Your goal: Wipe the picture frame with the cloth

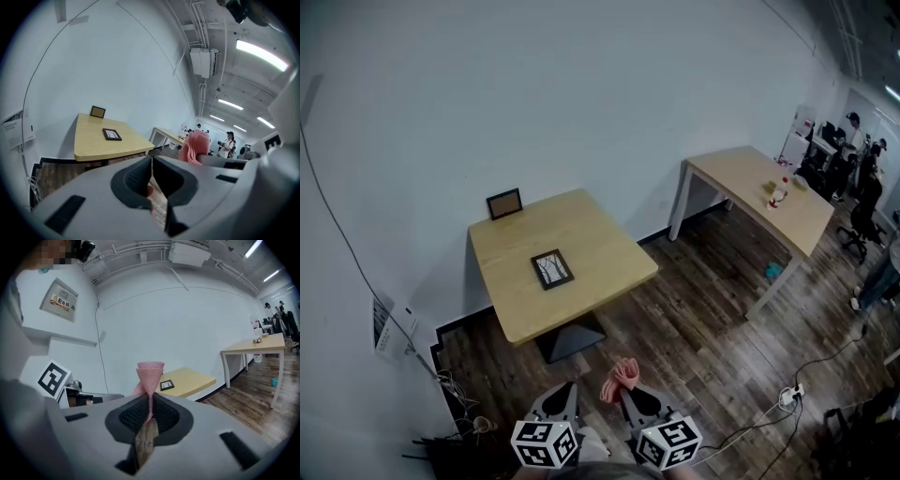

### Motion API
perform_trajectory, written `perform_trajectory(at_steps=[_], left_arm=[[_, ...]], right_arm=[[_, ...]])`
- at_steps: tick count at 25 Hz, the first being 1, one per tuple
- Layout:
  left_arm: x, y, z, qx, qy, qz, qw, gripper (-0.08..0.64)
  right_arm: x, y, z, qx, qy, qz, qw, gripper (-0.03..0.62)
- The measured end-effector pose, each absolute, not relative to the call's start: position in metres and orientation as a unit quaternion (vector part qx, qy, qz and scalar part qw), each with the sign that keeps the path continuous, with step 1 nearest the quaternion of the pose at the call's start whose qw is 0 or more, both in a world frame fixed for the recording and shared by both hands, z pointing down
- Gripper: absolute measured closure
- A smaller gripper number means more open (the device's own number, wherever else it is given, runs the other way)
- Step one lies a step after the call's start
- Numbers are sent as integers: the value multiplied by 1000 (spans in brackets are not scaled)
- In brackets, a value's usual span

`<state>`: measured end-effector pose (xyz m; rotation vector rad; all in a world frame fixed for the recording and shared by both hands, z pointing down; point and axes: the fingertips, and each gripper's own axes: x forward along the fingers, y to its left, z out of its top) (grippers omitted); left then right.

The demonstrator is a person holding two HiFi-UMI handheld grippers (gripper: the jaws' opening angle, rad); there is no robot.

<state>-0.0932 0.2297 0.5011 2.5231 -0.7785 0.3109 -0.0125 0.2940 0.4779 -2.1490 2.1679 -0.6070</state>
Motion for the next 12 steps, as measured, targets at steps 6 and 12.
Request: perform_trajectory(at_steps=[6,12], left_arm=[[-94,221,511,911,-302,122,254,550],[-88,192,518,903,-320,118,262,549]], right_arm=[[-5,286,484,-689,694,-210,14,577],[12,267,493,-690,690,-218,10,577]])
